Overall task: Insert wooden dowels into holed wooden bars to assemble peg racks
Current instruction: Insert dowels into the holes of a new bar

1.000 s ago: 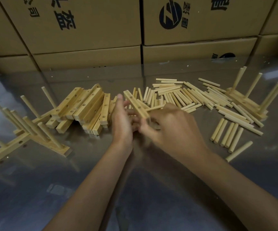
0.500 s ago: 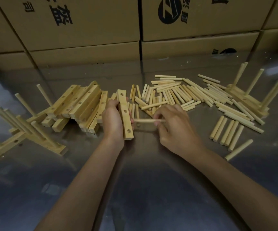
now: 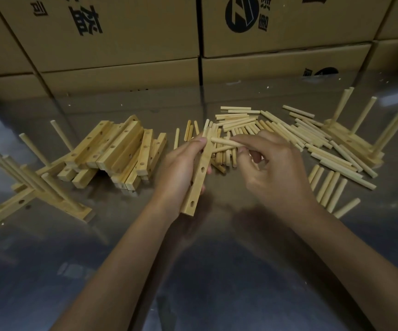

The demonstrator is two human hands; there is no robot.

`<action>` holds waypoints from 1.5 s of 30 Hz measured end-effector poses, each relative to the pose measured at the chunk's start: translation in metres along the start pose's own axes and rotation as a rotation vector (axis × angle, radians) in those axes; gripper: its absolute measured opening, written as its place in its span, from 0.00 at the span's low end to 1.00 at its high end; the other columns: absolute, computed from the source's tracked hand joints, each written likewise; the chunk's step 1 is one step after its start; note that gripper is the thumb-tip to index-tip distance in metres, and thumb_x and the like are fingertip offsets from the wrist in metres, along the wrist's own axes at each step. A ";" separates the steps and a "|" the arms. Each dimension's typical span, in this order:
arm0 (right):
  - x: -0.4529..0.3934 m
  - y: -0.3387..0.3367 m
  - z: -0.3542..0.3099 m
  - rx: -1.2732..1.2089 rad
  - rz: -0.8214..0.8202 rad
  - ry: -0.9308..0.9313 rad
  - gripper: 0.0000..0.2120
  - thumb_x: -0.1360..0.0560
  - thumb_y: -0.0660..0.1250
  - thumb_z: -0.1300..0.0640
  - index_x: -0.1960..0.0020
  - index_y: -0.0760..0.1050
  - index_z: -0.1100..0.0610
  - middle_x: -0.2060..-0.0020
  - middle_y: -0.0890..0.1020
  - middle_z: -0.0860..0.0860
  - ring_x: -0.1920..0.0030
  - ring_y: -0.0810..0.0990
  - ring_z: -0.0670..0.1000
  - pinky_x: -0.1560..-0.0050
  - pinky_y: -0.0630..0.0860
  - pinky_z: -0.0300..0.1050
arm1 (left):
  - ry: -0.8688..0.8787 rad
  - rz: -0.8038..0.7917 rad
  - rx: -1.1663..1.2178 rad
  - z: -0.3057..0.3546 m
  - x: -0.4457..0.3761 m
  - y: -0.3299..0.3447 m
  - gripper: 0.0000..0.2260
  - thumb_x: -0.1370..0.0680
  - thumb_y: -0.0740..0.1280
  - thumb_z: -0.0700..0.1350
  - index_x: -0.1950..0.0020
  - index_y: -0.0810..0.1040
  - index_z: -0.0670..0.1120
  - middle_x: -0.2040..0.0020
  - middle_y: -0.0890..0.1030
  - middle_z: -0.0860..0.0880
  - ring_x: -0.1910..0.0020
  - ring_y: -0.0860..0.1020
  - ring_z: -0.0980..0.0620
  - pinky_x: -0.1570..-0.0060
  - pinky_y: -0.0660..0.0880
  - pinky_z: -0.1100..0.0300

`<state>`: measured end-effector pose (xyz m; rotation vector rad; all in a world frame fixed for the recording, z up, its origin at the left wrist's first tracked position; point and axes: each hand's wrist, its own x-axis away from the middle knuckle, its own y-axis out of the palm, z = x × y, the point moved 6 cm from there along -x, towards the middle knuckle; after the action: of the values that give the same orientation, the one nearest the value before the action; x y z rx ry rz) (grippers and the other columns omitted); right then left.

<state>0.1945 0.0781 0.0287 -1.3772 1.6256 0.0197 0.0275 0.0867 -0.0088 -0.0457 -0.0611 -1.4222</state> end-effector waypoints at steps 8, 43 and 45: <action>0.003 0.001 -0.004 -0.026 -0.027 -0.055 0.08 0.23 0.67 0.65 0.47 0.83 0.60 0.62 0.77 0.46 0.63 0.71 0.41 0.62 0.63 0.29 | 0.092 -0.096 -0.121 0.007 0.011 0.005 0.10 0.18 0.63 0.53 0.43 0.81 0.65 0.69 0.78 0.54 0.67 0.76 0.59 0.72 0.73 0.63; 0.018 0.040 0.018 0.333 -0.358 0.185 0.04 0.25 0.68 0.50 0.52 0.76 0.49 0.50 0.71 0.45 0.47 0.65 0.45 0.55 0.66 0.43 | -0.215 0.237 0.243 -0.018 -0.016 -0.032 0.14 0.19 0.64 0.54 0.40 0.81 0.48 0.71 0.77 0.49 0.78 0.73 0.54 0.78 0.71 0.64; 0.017 0.041 0.014 0.322 -0.375 0.148 0.01 0.24 0.67 0.53 0.53 0.77 0.49 0.51 0.72 0.45 0.47 0.67 0.46 0.54 0.67 0.42 | -0.226 0.220 0.263 -0.017 -0.014 -0.031 0.14 0.19 0.64 0.54 0.43 0.82 0.46 0.71 0.77 0.49 0.77 0.72 0.54 0.77 0.70 0.64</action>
<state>0.1743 0.0882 -0.0118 -1.4301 1.3892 -0.5527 -0.0049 0.0947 -0.0272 0.0042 -0.4165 -1.1751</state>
